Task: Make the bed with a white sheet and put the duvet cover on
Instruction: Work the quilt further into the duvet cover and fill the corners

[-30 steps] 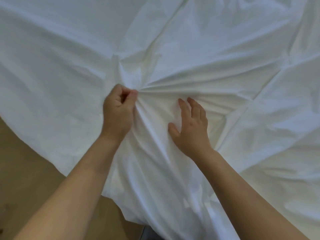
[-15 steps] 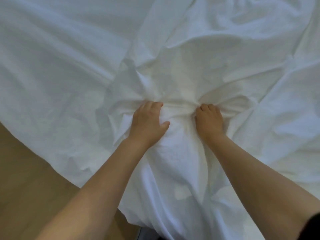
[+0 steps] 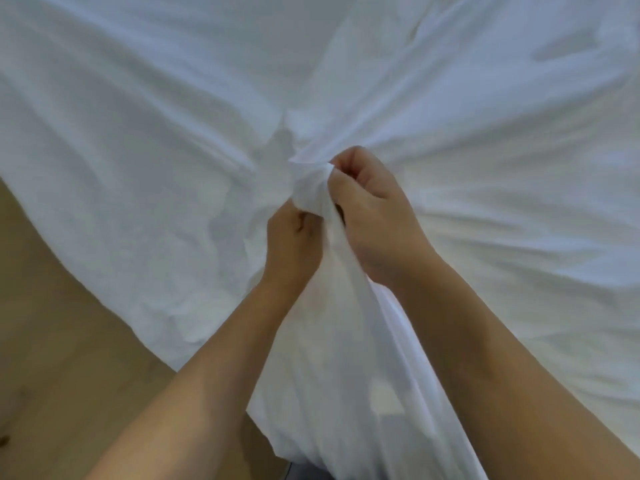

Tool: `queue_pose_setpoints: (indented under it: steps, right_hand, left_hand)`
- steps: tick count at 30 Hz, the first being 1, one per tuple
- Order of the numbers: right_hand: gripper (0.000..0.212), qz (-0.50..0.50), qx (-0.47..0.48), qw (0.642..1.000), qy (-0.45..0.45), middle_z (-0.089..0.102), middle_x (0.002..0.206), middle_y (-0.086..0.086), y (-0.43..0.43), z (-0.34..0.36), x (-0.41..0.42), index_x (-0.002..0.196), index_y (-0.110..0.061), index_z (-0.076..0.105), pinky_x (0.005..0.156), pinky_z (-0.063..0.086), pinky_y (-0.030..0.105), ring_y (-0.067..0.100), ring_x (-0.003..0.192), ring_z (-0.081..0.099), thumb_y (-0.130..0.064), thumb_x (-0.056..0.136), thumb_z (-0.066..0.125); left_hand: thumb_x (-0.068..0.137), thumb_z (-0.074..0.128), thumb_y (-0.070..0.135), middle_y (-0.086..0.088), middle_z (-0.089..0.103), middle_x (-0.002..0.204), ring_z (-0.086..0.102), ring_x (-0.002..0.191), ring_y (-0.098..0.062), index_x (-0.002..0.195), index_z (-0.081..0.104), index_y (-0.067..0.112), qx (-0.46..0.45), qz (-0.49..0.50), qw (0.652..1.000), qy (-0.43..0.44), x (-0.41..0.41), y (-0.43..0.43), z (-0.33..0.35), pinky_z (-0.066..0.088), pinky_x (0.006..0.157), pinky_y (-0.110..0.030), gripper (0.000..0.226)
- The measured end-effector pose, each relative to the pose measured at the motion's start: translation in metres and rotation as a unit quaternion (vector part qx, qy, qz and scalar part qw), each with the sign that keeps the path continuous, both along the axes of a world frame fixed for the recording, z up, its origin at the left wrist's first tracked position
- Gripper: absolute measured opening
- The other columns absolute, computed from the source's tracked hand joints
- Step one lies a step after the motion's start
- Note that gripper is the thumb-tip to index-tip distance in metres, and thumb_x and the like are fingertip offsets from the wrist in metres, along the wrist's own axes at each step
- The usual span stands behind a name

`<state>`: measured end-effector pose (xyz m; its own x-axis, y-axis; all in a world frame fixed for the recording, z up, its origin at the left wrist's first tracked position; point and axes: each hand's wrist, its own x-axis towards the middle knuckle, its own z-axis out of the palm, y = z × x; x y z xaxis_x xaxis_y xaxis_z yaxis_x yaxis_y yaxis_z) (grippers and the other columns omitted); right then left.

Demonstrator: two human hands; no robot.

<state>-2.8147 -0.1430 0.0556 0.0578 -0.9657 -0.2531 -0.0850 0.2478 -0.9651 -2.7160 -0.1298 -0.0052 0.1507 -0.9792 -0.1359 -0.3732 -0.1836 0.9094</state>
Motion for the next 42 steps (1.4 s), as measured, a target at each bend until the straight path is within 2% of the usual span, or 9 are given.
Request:
queue_pose_setpoints:
  steps: [5, 9, 11, 14, 17, 22, 30, 35, 42]
  right_hand:
    - [0.003, 0.066, -0.015, 0.971, 0.229, 0.055, 0.09, 0.0, 0.005, -0.03, -0.014, 0.091, -0.015, 0.049, 0.067, 0.035, 0.023, 0.016, 0.082, 0.051, -0.016, 0.094, 0.05]
    - [0.028, -0.001, 0.019, 0.928, 0.372, 0.054, 0.115, 0.013, 0.031, -0.064, -0.072, 0.115, -0.005, 0.055, 0.088, 0.032, 0.024, 0.027, 0.11, 0.048, -0.012, 0.088, 0.057]
    - [0.034, -0.018, 0.053, 0.909, 0.412, 0.051, 0.121, 0.015, 0.047, -0.073, -0.098, 0.12, -0.002, 0.053, 0.09, 0.03, 0.024, 0.03, 0.114, 0.044, -0.012, 0.088, 0.057]
    - [0.036, -0.032, 0.062, 0.897, 0.437, 0.05, 0.124, 0.016, 0.069, -0.079, -0.128, 0.121, -0.002, 0.052, 0.085, 0.023, 0.018, 0.03, 0.117, 0.041, -0.011, 0.087, 0.059]
    - [0.037, -0.045, 0.043, 0.892, 0.447, 0.048, 0.126, 0.016, 0.085, -0.079, -0.149, 0.121, -0.002, 0.053, 0.088, 0.018, 0.014, 0.029, 0.12, 0.037, -0.01, 0.086, 0.06]
    - [0.038, -0.06, 0.006, 0.885, 0.461, 0.048, 0.128, 0.019, 0.116, -0.069, -0.184, 0.12, 0.002, 0.054, 0.099, 0.017, 0.02, 0.034, 0.124, 0.036, -0.003, 0.083, 0.062]
    - [0.04, -0.185, 0.065, 0.859, 0.473, 0.039, 0.137, 0.012, 0.196, -0.061, -0.303, 0.126, -0.005, 0.051, 0.101, 0.019, 0.023, 0.026, 0.129, 0.028, -0.008, 0.086, 0.058]
    - [0.04, -0.3, 0.153, 0.824, 0.455, 0.036, 0.14, 0.01, 0.242, -0.07, -0.399, 0.129, -0.009, 0.047, 0.105, 0.025, 0.032, 0.026, 0.131, 0.027, -0.016, 0.09, 0.054]
    - [0.058, -0.422, 0.3, 0.797, 0.312, 0.031, 0.144, 0.011, 0.282, -0.114, -0.514, 0.138, -0.012, 0.034, 0.102, 0.031, 0.042, 0.03, 0.13, 0.028, -0.038, 0.09, 0.054]
  left_hand:
    - [0.083, 0.049, 0.017, -0.01, 0.04, 0.061, 0.038, 0.064, -0.019, 0.063, 0.047, 0.01, 0.1, 0.252, 0.962, -0.022, 0.122, -0.014, -0.001, 0.028, 0.048, -0.03, 0.021]
    - [0.091, 0.046, 0.017, -0.015, 0.054, 0.079, 0.053, 0.081, -0.03, 0.076, 0.055, 0.004, 0.224, 0.133, 0.943, -0.209, 0.138, -0.011, -0.02, 0.037, 0.065, -0.035, 0.022]
    - [0.086, 0.051, 0.012, -0.021, 0.056, 0.104, 0.053, 0.1, -0.037, 0.103, 0.055, -0.002, 0.149, 0.112, 0.94, -0.287, 0.107, -0.008, -0.017, 0.04, 0.079, -0.041, 0.023]
    - [0.073, 0.051, 0.007, -0.029, 0.048, 0.125, 0.042, 0.12, -0.045, 0.124, 0.046, -0.01, -0.023, 0.015, 0.948, -0.317, 0.036, 0.003, -0.006, 0.03, 0.101, -0.049, 0.054]
    - [0.08, 0.055, 0.032, -0.018, 0.031, 0.148, 0.021, 0.14, -0.036, 0.144, 0.032, 0.004, -0.007, -0.147, 0.945, -0.29, -0.037, 0.02, -0.006, 0.01, 0.112, -0.052, 0.073]
    - [0.084, 0.05, 0.061, -0.001, 0.006, 0.159, -0.002, 0.145, -0.02, 0.151, 0.009, 0.025, 0.034, -0.392, 0.844, -0.364, -0.129, 0.047, -0.034, -0.004, 0.111, -0.056, 0.086]
    - [0.084, 0.057, 0.051, -0.009, 0.014, 0.155, 0.008, 0.144, -0.025, 0.149, 0.019, 0.018, -0.044, -0.447, 0.841, -0.3, -0.272, 0.094, -0.028, 0.008, 0.114, -0.048, 0.082]
    - [0.09, 0.048, 0.052, -0.005, 0.018, 0.156, 0.012, 0.144, -0.022, 0.149, 0.019, 0.02, -0.097, -0.527, 0.791, -0.297, -0.383, 0.128, -0.022, 0.004, 0.114, -0.049, 0.073]
    - [0.091, 0.045, 0.052, -0.01, 0.037, 0.142, 0.032, 0.13, -0.029, 0.141, 0.031, 0.014, 0.009, -0.544, 0.74, -0.396, -0.511, 0.161, -0.062, 0.026, 0.104, -0.048, 0.064]
